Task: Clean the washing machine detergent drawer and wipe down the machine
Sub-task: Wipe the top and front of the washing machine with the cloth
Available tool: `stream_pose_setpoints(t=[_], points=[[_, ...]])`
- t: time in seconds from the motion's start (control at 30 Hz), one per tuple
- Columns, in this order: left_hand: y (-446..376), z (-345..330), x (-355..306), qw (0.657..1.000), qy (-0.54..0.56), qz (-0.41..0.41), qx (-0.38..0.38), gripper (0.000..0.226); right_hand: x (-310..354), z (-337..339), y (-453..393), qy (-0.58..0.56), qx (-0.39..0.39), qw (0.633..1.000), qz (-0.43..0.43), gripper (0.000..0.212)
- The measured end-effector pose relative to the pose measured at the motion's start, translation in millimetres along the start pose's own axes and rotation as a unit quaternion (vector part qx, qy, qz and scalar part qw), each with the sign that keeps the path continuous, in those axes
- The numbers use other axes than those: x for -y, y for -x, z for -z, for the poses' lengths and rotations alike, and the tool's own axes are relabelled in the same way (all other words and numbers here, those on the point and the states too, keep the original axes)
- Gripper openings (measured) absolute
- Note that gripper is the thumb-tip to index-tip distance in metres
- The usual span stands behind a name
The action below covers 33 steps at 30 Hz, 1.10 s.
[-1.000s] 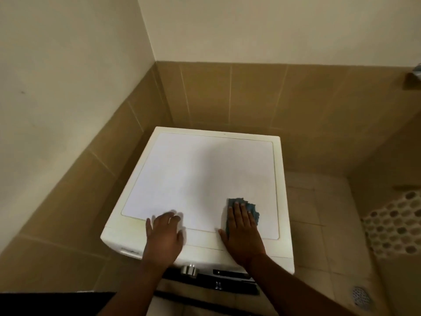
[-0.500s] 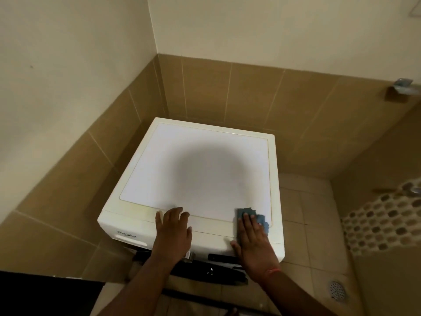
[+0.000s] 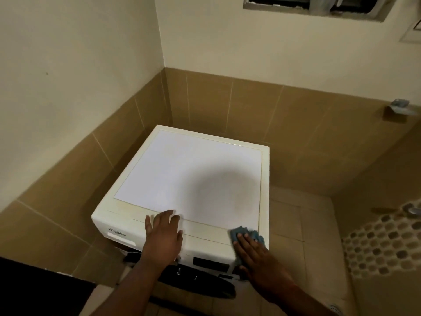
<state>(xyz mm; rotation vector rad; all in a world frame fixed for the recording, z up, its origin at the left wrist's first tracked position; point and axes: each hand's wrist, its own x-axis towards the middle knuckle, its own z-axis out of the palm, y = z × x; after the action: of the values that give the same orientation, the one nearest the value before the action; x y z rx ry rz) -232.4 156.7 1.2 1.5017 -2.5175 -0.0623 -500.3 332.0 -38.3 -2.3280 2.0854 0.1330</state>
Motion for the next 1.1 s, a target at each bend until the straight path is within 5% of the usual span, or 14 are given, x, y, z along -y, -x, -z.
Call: stream_pose_setpoints(t=[0.13,0.33,0.5,0.67,0.83,1.0,1.1], points=[[5,-2,-27,0.998,-0.014,0.058,0.019,0.047,-24,-2,-21,-0.057,0.006,0.997,-0.047,0.059],[7,-10,-103,0.995,-0.022,0.087,0.043,0.058,-62,-3,-14,-0.056,-0.007,0.99,0.127,0.061],[22,-11,-139,0.99,-0.025,0.123,0.063,0.058,-59,-3,-30,-0.104,0.007,0.991,0.081,0.061],[43,-8,-139,0.98,-0.03,0.182,0.079,0.058,-81,-10,-25,-0.074,-0.002,0.976,0.205,0.063],[54,-5,-126,0.973,-0.021,0.213,0.082,0.057,-76,-5,-55,-0.095,0.0,0.989,0.114,0.064],[43,-8,-110,0.971,-0.015,0.223,0.082,0.06,-86,-8,-27,-0.068,-0.002,0.976,0.205,0.062],[34,-12,-110,0.974,-0.001,0.215,0.073,0.058,-89,1,-58,-0.047,0.003,0.984,0.173,0.062]])
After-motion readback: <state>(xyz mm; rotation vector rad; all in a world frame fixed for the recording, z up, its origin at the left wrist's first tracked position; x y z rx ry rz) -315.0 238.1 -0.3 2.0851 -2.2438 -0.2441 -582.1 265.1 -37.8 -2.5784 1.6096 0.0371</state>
